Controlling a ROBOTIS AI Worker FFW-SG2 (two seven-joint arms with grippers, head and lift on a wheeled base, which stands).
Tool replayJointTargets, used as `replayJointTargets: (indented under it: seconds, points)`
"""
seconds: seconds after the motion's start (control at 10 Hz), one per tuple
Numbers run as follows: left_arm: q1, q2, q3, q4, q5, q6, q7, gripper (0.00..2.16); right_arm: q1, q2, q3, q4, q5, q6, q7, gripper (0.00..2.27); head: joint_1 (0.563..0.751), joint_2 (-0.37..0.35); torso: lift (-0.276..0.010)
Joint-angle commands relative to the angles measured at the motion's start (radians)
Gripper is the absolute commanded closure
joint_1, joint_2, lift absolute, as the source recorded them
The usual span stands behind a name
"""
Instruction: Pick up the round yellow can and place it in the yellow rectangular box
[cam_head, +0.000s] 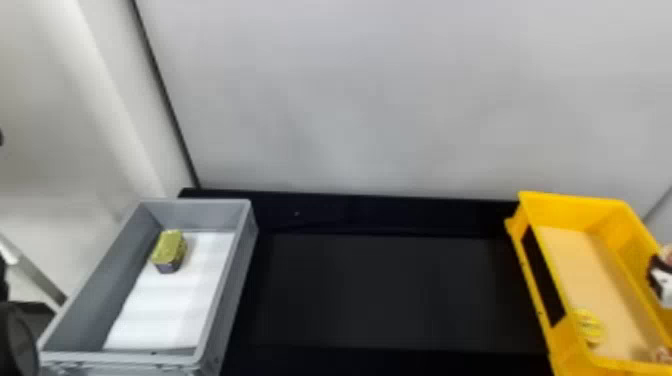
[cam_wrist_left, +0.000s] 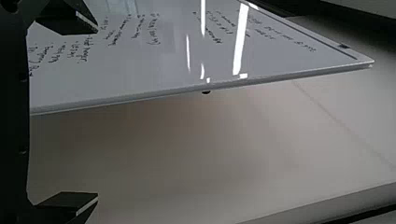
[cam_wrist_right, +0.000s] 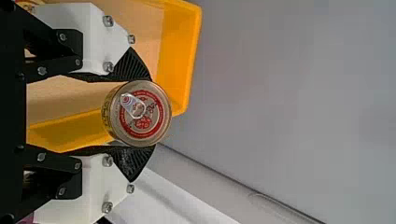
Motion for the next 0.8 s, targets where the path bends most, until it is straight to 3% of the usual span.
replayJointTargets:
  seconds: [0.0, 0.3, 0.7]
  points:
    - [0.002, -0.003, 0.000, 0.000, 0.000, 0.000, 0.000, 0.03, -0.010, 0.010, 0.017, 0.084, 0.000, -0.020, -0.016, 0.65, 0.694, 0.014, -0.066]
    - [0.000, -0.003, -0.002, 0.000, 0.000, 0.002, 0.001, 0.03, -0.080, 0.013, 0.036, 0.236, 0.000, -0.058, -0.024, 0.65, 0.694, 0.014, -0.066]
    - [0.000, -0.003, -0.010, 0.000, -0.003, 0.005, 0.001, 0.03, -0.200, -0.018, 0.031, 0.402, 0.034, -0.080, -0.027, 0.65, 0.694, 0.014, -0.066]
